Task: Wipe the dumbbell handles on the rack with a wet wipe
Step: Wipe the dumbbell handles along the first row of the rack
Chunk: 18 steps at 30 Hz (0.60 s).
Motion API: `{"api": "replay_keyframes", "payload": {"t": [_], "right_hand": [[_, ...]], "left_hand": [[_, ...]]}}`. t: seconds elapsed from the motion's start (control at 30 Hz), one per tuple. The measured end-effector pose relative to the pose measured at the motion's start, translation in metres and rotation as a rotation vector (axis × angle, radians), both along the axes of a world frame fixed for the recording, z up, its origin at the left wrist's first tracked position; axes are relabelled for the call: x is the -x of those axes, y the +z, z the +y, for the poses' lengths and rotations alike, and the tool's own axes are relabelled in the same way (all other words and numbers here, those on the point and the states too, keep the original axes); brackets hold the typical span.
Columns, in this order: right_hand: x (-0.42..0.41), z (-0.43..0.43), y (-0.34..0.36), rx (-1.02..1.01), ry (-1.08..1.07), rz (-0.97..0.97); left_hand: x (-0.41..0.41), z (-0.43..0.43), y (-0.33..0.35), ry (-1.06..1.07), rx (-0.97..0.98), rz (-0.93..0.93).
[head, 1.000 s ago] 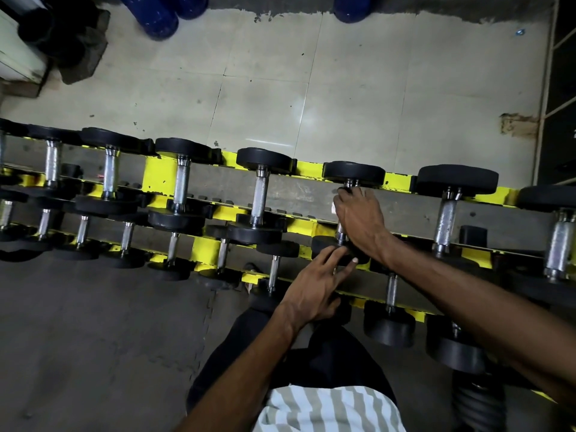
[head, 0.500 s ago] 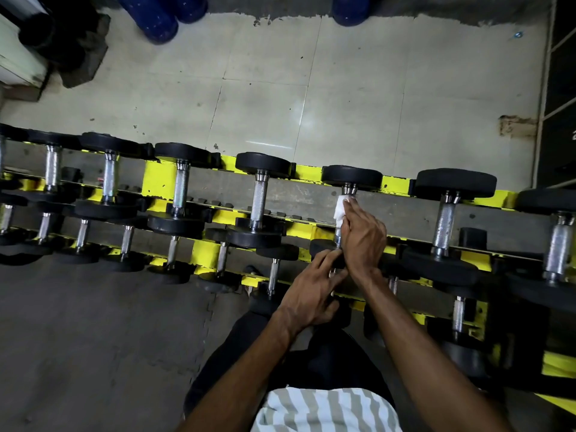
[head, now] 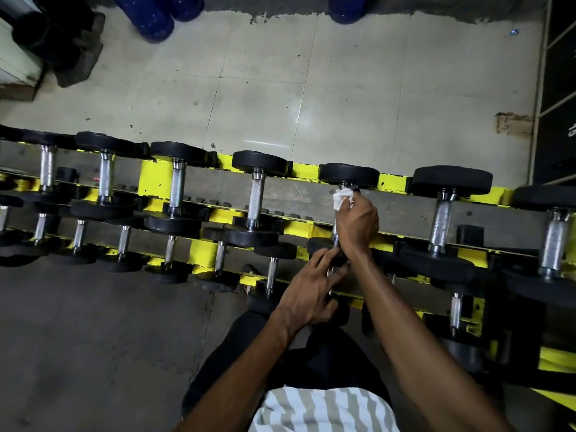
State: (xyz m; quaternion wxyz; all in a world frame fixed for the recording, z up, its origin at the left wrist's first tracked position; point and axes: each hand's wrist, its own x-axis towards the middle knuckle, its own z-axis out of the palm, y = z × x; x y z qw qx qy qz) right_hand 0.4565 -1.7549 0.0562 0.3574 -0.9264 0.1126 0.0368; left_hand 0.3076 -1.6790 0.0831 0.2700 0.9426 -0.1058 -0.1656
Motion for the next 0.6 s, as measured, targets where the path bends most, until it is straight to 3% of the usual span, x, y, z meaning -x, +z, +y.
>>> {"api": "replay_keyframes", "payload": {"t": [0.1,0.23,0.37,0.53,0.6], "right_hand": [[-0.023,0.007,0.0,-0.148,-0.16,0.263],[-0.058,-0.003,-0.008,-0.604,-0.368,0.582],[-0.061,-0.017,-0.021,-0.842,-0.336,0.652],[-0.036,-0.032,-0.011,-0.801,-0.181,0.711],[-0.027,-0.039,-0.021,-0.688,-0.1,0.755]], "left_hand": [[0.001,0.0,-0.001,-0.013,-0.031,0.003],[0.001,0.0,-0.001,-0.013,-0.04,0.005],[0.002,-0.002,0.0,-0.008,-0.042,-0.001],[0.002,-0.004,0.002,-0.015,-0.066,-0.014],[0.001,-0.003,0.002,-0.006,-0.054,-0.021]]}}
